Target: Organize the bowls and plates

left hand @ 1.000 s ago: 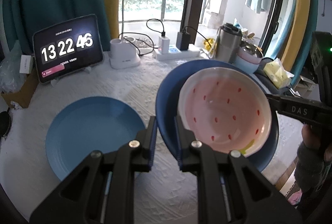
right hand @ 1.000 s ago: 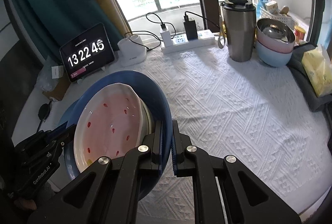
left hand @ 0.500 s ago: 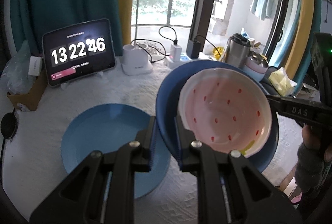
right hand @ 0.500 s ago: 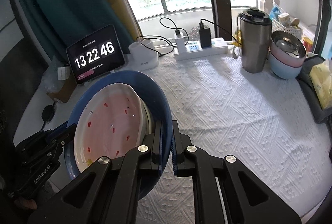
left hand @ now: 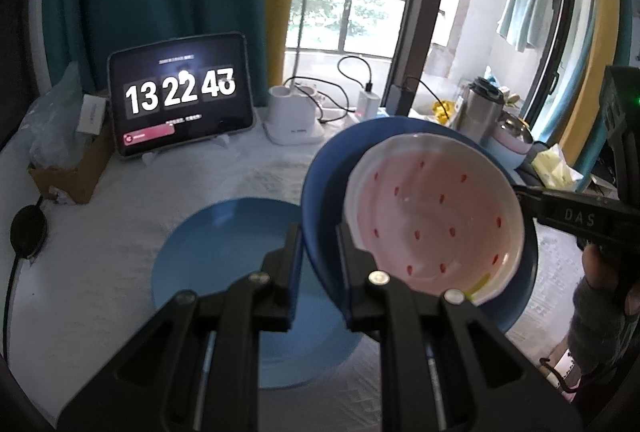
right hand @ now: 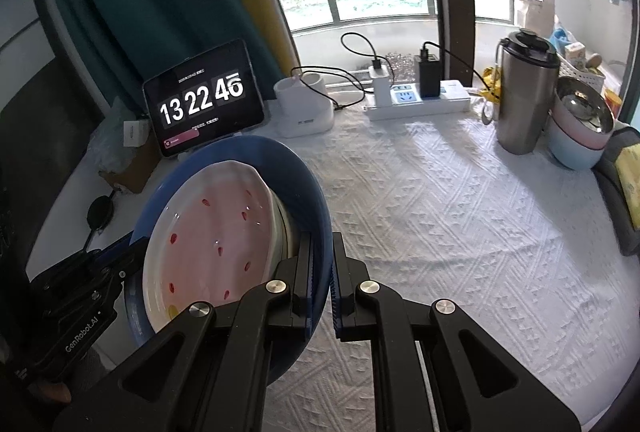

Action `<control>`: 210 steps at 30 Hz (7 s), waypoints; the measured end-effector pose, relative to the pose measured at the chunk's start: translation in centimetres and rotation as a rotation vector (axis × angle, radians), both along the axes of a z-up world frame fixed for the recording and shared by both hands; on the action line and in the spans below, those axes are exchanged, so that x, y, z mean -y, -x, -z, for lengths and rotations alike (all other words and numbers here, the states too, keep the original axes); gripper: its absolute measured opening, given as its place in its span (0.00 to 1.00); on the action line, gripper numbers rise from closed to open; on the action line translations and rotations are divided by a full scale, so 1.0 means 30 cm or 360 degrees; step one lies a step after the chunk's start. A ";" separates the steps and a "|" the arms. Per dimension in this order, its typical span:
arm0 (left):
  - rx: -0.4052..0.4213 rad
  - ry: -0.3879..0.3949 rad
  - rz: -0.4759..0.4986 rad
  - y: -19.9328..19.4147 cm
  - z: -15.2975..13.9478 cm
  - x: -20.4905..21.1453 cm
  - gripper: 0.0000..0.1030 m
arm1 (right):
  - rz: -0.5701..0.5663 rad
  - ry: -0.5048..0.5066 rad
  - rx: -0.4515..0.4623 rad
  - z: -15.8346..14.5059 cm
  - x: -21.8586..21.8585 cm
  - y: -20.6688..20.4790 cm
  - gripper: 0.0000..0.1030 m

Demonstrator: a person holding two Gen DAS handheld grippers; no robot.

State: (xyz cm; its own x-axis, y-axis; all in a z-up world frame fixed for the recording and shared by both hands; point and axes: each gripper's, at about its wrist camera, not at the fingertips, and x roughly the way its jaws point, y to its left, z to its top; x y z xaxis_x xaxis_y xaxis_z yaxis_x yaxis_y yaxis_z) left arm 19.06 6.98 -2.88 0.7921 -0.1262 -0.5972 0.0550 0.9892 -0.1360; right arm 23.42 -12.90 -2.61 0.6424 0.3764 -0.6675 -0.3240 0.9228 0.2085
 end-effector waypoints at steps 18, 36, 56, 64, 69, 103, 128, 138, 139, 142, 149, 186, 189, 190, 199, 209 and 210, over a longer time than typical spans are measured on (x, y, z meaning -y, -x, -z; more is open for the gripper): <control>0.0005 0.0010 -0.0135 0.008 0.024 -0.167 0.15 | -0.0116 0.0041 -0.0020 0.018 -0.190 -0.042 0.10; -0.0124 0.0100 -0.0054 -0.076 0.113 -0.276 0.17 | -0.0031 0.0080 -0.0176 0.140 -0.286 -0.224 0.10; -0.0246 0.0398 -0.0056 -0.135 0.190 -0.302 0.08 | 0.0042 -0.0167 -0.0225 0.150 -0.246 -0.231 0.14; -0.0190 0.0340 -0.0081 -0.117 0.156 -0.314 0.06 | 0.0059 -0.0204 -0.0294 0.153 -0.252 -0.233 0.13; -0.0162 0.0316 -0.0114 -0.101 0.133 -0.361 0.06 | 0.0020 -0.0191 -0.0308 0.146 -0.305 -0.232 0.13; -0.0212 0.0041 -0.0158 -0.149 0.098 -0.290 0.13 | -0.0072 -0.0097 -0.0525 0.263 -0.290 -0.268 0.13; -0.0027 -0.0049 -0.0229 -0.028 0.001 -0.221 0.44 | -0.0073 -0.0175 -0.0262 0.112 -0.214 -0.159 0.45; 0.0161 -0.0215 -0.0208 0.069 -0.038 -0.132 0.51 | -0.0051 -0.0044 -0.0058 0.073 -0.191 -0.058 0.48; 0.0172 -0.0229 -0.0203 0.078 -0.041 -0.123 0.55 | -0.0049 -0.0037 -0.0045 0.072 -0.189 -0.051 0.48; 0.0207 -0.0259 -0.0179 0.106 -0.051 -0.094 0.63 | -0.0039 -0.0026 -0.0010 0.065 -0.172 -0.024 0.49; 0.0272 -0.0243 -0.0184 0.166 -0.069 -0.065 0.74 | -0.0007 -0.0019 0.0047 0.051 -0.137 0.035 0.53; 0.0640 -0.0128 -0.0261 0.452 0.092 0.093 0.91 | 0.0209 0.0305 0.0617 0.131 0.156 0.384 0.64; 0.0645 -0.0127 -0.0256 0.476 0.110 0.093 0.91 | 0.0234 0.0331 0.0659 0.134 0.181 0.424 0.65; 0.0660 -0.0125 -0.0259 0.489 0.110 0.090 0.91 | 0.0241 0.0334 0.0670 0.133 0.188 0.435 0.65; 0.0735 -0.0141 -0.0299 0.547 0.068 0.060 0.91 | 0.0412 0.0288 0.0859 0.103 0.303 0.574 0.65; 0.0807 -0.0105 -0.0250 0.586 0.011 0.063 0.91 | 0.0393 0.0265 0.0863 0.072 0.319 0.597 0.65; 0.0809 -0.0106 -0.0251 0.588 0.009 0.062 0.91 | 0.0386 0.0265 0.0861 0.073 0.317 0.596 0.65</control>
State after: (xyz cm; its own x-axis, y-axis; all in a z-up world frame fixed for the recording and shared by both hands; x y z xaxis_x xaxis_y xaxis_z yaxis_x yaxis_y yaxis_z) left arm 1.43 5.12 -3.17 0.9898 0.0427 -0.1361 -0.0523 0.9963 -0.0675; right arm 5.54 -22.40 -4.78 0.9607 0.0959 -0.2605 -0.1205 0.9895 -0.0799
